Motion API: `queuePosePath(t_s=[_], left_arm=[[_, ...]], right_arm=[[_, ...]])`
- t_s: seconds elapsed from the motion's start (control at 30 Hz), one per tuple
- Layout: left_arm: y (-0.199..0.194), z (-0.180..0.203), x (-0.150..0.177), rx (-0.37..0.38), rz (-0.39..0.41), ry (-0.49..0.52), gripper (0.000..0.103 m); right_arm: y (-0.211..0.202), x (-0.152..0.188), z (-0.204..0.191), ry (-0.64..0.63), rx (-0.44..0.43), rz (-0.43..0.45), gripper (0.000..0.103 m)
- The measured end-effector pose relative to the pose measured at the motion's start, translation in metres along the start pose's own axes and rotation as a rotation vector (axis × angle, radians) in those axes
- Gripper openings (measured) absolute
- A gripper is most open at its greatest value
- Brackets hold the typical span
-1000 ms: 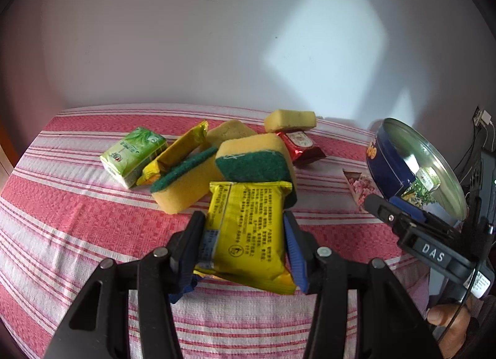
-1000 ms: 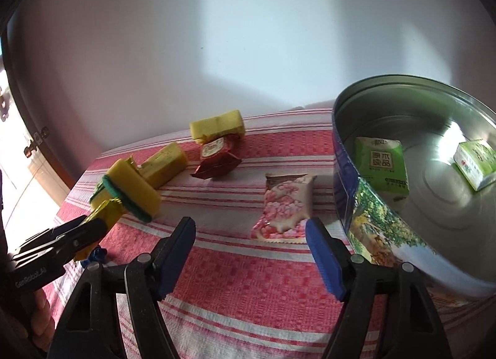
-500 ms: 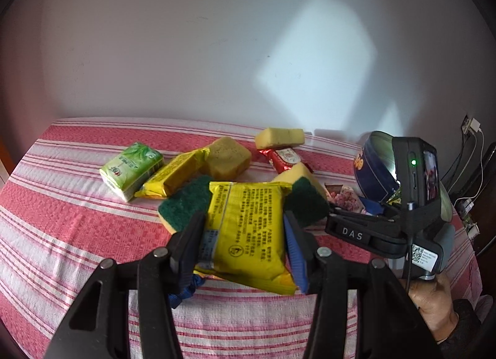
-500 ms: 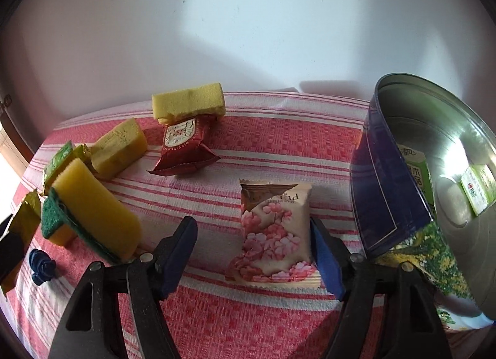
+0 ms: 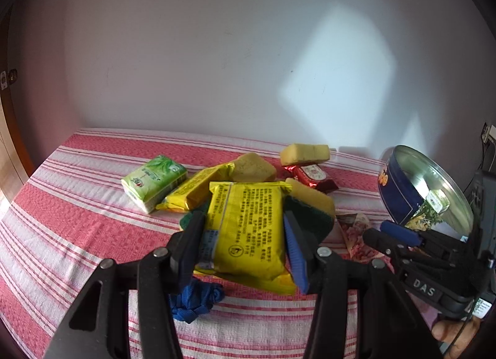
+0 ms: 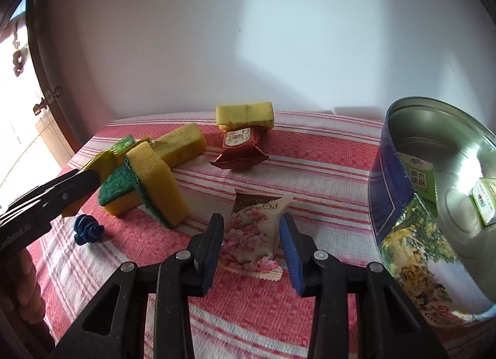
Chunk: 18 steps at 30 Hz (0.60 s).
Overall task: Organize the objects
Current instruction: 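Grasp the yellow wrapped packet with the left tool while the right tool approaches the pink snack packet, then grasp the pink-flowered snack packet with the right tool while the left tool holds the yellow packet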
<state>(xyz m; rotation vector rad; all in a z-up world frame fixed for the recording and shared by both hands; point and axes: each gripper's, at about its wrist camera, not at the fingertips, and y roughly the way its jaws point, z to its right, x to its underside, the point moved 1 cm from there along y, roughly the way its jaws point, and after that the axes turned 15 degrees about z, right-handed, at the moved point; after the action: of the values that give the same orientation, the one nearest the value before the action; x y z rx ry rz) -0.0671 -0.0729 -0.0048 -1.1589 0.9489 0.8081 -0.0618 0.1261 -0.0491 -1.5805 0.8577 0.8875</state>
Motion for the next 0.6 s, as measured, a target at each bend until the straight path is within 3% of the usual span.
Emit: queuePosePath(t_s=[0.13, 0.27, 0.37, 0.53, 0.6], left_arm=[[-0.002, 0.006, 0.002, 0.001, 0.026, 0.001, 0.049], [-0.002, 0.004, 0.005, -0.031, 0.022, -0.031, 0.049], [-0.004, 0.004, 0.005, -0.069, 0.038, -0.014, 0.049], [-0.006, -0.004, 0.003, -0.069, 0.048, -0.042, 0.049], [-0.006, -0.007, 0.003, -0.075, 0.047, -0.042, 0.049]], right_arm=[[-0.020, 0.005, -0.006, -0.025, -0.005, 0.052, 0.040], [-0.015, 0.008, 0.003, -0.015, 0.026, 0.034, 0.041], [-0.003, 0.005, 0.000, -0.004, 0.035, -0.016, 0.044], [0.024, 0.007, -0.015, -0.057, 0.057, -0.114, 0.051], [0.034, 0.005, -0.018, -0.085, 0.070, -0.154, 0.061]])
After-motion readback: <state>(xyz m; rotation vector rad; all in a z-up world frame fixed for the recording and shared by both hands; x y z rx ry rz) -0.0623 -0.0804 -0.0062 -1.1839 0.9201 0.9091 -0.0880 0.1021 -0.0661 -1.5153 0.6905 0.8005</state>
